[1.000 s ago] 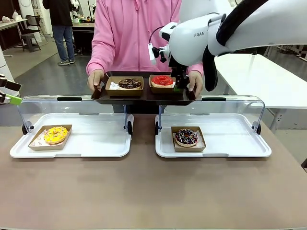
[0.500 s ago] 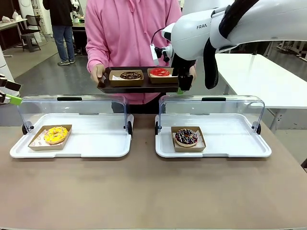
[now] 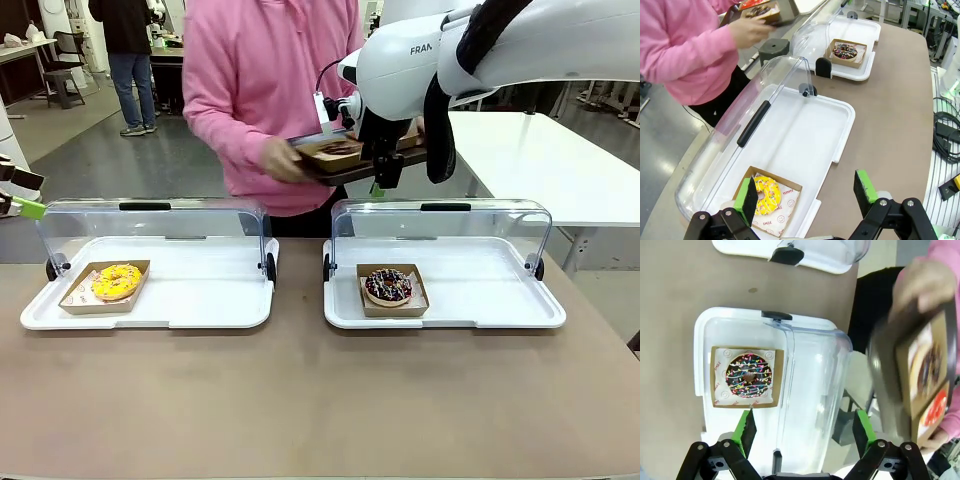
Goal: Provide the desired donut to the person.
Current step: Place the picked Paper togo box onto the Handle tray extended by the person.
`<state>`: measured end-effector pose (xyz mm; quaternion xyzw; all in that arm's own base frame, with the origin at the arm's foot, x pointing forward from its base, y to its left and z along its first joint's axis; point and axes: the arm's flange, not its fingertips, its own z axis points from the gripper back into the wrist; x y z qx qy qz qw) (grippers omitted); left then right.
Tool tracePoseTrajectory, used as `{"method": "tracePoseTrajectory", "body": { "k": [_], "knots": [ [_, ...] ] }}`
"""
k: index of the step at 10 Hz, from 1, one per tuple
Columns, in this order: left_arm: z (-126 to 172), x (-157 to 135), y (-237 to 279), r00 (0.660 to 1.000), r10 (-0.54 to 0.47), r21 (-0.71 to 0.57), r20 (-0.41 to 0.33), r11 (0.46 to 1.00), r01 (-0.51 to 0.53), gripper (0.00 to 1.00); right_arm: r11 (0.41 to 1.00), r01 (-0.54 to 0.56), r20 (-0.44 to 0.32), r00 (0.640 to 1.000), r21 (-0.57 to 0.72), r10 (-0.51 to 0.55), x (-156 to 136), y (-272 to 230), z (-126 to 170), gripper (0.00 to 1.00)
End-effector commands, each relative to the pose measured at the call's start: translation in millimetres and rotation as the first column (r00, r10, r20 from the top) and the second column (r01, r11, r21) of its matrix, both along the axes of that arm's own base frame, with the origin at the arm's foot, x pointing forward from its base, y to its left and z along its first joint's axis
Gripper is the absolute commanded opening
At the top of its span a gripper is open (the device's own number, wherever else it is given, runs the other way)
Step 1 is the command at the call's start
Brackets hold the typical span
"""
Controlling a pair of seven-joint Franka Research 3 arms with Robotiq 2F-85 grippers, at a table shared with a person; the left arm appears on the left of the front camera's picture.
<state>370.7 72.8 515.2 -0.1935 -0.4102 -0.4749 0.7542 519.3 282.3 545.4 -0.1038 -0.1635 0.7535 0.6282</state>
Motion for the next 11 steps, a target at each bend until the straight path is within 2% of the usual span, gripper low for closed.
{"method": "tracePoseTrajectory", "body": {
  "k": [1, 9, 11],
  "knots": [
    [0, 0, 1, 1.000, 0.000, -0.006, 0.001, 1.000, 0.000, 1.00, 1.000, -0.004, 0.020, 1.000, 0.009, 0.004, 1, 0, -3, 1.00],
    [0, 0, 1, 1.000, 0.000, -0.006, 0.001, 1.000, 0.000, 1.00, 1.000, -0.001, 0.006, 1.000, 0.003, 0.001, 1, 0, 1, 1.00],
    [0, 0, 1, 1.000, 0.000, -0.006, 0.001, 1.000, 0.000, 1.00, 0.992, 0.050, -0.046, 0.998, 0.115, -0.045, -33, -76, 30, 1.00]
  ]
}}
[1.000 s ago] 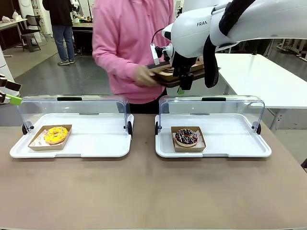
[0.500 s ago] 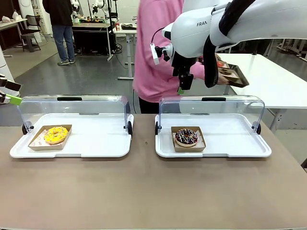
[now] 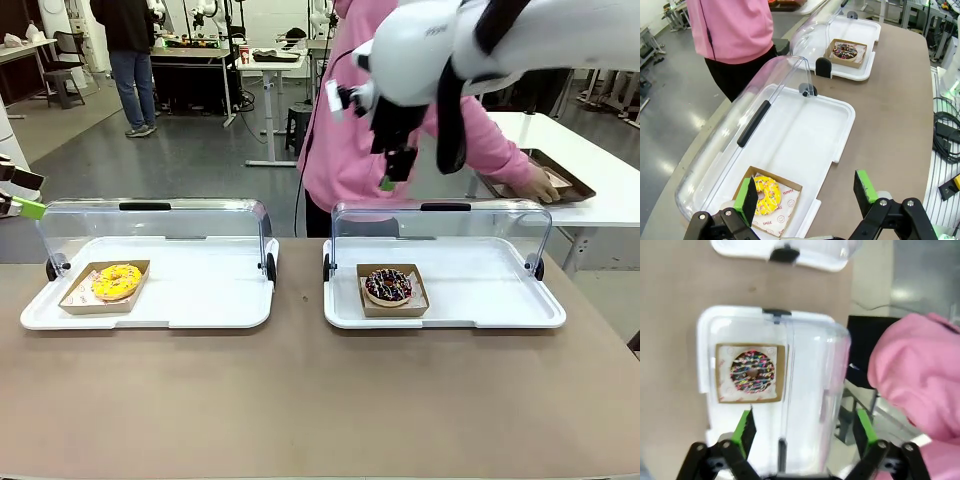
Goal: Provide the desired donut to the person.
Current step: Place the picked Paper togo box onto the Handle tray extended by the person.
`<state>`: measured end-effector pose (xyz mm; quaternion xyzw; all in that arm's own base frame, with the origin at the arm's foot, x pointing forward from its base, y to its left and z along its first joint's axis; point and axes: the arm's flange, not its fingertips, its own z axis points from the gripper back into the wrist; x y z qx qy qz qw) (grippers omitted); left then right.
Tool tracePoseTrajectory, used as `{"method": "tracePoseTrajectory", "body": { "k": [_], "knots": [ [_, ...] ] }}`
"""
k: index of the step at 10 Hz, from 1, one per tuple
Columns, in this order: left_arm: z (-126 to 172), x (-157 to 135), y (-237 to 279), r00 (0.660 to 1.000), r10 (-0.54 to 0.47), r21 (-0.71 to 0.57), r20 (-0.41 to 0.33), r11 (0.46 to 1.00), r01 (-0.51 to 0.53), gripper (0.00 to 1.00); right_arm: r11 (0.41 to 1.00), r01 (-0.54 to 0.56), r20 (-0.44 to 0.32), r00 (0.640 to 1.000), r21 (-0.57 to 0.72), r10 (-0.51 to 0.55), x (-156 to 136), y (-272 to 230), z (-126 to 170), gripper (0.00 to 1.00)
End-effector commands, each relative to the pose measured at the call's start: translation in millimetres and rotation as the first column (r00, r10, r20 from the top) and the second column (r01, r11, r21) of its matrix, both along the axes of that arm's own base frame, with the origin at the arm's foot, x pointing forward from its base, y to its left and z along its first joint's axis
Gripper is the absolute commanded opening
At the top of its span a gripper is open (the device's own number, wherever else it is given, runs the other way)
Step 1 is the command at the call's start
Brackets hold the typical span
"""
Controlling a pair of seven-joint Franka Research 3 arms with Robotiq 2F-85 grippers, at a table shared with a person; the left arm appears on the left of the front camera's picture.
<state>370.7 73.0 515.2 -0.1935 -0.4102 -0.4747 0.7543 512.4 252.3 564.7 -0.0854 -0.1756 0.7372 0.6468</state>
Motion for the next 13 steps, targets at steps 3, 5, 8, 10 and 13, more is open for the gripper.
{"method": "tracePoseTrajectory", "body": {
  "k": [3, 5, 8, 10, 13],
  "knots": [
    [0, 0, 1, 1.000, -0.001, -0.006, 0.001, 1.000, 0.001, 1.00, 0.934, 0.059, -0.054, 0.998, 0.352, -0.042, -93, -164, 21, 1.00],
    [0, 0, 1, 1.000, -0.001, -0.006, 0.001, 1.000, 0.001, 1.00, 0.874, 0.070, -0.050, 0.997, 0.481, -0.053, -126, -215, 9, 1.00],
    [0, 0, 1, 1.000, -0.001, -0.006, 0.001, 1.000, 0.001, 1.00, 0.758, 0.092, -0.062, 0.996, 0.646, -0.069, -160, -259, -17, 1.00],
    [0, 0, 1, 1.000, -0.001, -0.006, 0.001, 1.000, 0.001, 1.00, 0.694, 0.125, -0.092, 0.992, 0.709, -0.086, -167, -272, -28, 1.00],
    [0, 0, 1, 1.000, -0.001, -0.006, 0.001, 1.000, 0.001, 1.00, 0.670, 0.181, -0.109, 0.983, 0.720, -0.148, -175, -281, -33, 1.00]
  ]
}}
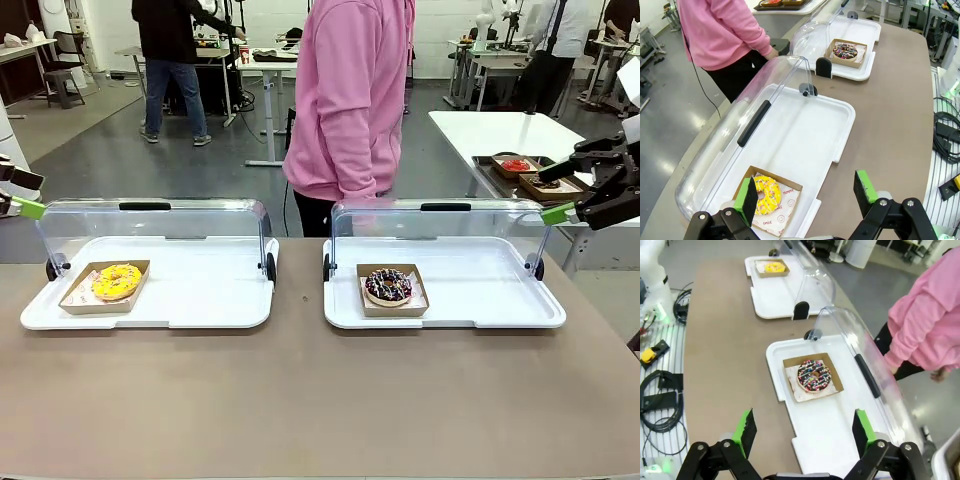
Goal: Provide the desired donut to the person.
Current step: Place the picked Paper togo box onto the Handle tray extended by the person.
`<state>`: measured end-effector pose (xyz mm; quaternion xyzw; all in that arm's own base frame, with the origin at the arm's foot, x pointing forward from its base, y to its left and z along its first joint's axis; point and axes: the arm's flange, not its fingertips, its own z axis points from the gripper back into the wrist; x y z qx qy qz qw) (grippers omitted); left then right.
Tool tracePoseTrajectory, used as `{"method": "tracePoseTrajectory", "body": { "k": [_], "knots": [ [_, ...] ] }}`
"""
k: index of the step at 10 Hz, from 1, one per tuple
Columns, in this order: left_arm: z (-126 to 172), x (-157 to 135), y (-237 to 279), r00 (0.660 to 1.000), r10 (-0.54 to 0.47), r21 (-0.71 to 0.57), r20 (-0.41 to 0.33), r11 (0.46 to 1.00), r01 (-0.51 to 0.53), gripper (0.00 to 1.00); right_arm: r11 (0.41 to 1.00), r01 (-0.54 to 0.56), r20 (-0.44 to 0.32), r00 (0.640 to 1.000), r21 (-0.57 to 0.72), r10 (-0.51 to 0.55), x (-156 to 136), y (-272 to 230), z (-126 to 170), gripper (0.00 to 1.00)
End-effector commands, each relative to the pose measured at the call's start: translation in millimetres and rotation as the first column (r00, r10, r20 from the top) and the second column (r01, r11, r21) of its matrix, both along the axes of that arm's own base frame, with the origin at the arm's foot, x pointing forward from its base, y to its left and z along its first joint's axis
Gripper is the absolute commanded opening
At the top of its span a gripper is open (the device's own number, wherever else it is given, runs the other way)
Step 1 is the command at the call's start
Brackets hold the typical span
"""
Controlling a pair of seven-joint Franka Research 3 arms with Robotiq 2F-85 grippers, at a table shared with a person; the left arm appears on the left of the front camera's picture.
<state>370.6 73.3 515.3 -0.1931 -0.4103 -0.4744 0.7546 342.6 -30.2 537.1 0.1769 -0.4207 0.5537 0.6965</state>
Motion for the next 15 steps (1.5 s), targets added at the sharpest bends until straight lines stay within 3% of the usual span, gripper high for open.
{"method": "tracePoseTrajectory", "body": {
  "k": [1, 10, 13, 15],
  "knots": [
    [-1, 0, 0, 1.000, -0.002, -0.006, 0.001, 1.000, 0.002, 1.00, 0.999, 0.039, 0.010, 0.999, 0.015, -0.039, -6, 0, -6, 1.00],
    [-1, 0, 0, 1.000, -0.002, -0.006, 0.001, 1.000, 0.002, 1.00, 0.969, 0.247, -0.006, 0.969, 0.010, -0.247, -27, -14, -11, 1.00],
    [-1, 0, 0, 1.000, -0.002, -0.006, 0.001, 1.000, 0.002, 1.00, 0.975, 0.220, 0.017, 0.975, -0.043, -0.219, -13, 0, -3, 1.00],
    [-1, 0, 0, 1.000, -0.002, -0.006, 0.001, 1.000, 0.002, 1.00, 0.975, 0.223, 0.003, 0.975, 0.015, -0.223, -7, -24, 11, 1.00]
  ]
}}
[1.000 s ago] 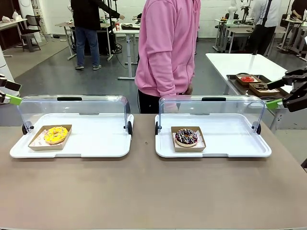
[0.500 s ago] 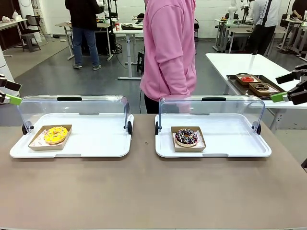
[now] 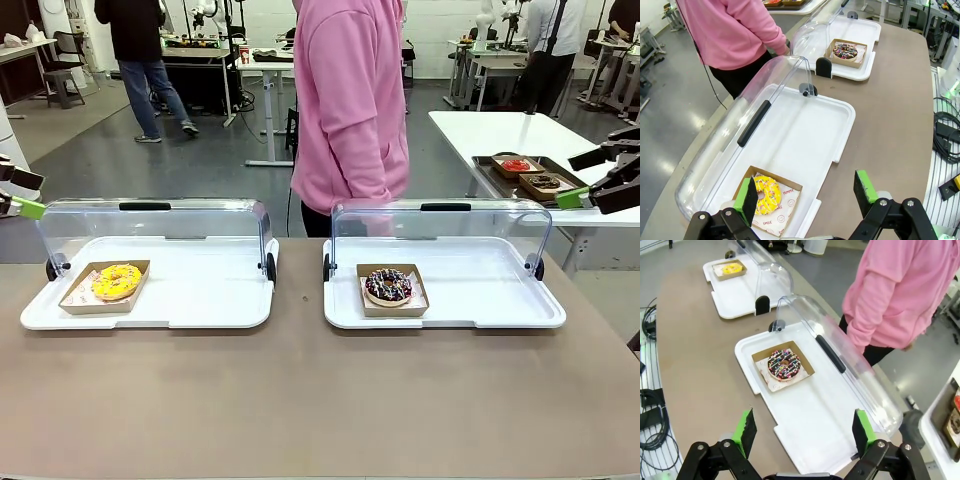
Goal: Provide the desired donut to the person.
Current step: Place the picked Paper togo box onto the Handle tray extended by the person.
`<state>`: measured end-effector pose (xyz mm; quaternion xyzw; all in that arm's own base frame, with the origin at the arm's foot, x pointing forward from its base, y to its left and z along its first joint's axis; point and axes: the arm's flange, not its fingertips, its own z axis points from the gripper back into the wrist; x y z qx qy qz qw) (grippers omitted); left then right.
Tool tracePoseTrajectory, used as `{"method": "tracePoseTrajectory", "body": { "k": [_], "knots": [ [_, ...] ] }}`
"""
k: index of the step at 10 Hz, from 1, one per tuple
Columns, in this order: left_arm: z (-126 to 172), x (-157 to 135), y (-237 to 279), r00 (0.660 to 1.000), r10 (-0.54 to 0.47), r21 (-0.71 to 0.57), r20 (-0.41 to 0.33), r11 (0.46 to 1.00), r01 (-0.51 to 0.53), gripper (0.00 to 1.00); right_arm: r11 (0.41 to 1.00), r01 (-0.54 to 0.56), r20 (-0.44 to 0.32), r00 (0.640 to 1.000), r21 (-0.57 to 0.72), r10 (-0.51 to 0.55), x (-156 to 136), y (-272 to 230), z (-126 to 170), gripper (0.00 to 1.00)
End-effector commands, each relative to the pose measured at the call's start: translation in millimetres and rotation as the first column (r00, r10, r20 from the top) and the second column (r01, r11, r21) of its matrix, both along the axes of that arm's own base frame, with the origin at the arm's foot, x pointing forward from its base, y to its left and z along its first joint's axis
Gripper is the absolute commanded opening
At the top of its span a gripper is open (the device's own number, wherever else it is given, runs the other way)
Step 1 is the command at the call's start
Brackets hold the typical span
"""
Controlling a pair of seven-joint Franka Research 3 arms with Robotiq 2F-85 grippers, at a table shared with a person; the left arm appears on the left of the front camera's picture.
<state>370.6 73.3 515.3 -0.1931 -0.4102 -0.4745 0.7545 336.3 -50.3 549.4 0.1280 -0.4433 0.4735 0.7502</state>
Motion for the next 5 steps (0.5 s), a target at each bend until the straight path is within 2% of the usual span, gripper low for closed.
{"method": "tracePoseTrajectory", "body": {
  "k": [1, 5],
  "knots": [
    [-0.5, -0.3, 0.5, 1.000, -0.002, -0.006, 0.001, 1.000, 0.002, 1.00, 1.000, 0.004, -0.006, 1.000, 0.010, -0.004, -0.8, -4.3, -1.5, 1.00],
    [-0.5, -0.3, 0.5, 1.000, -0.002, -0.006, 0.001, 1.000, 0.002, 1.00, 1.000, 0.004, -0.006, 1.000, 0.010, -0.004, -0.8, -4.3, -1.5, 1.00]
  ]
}}
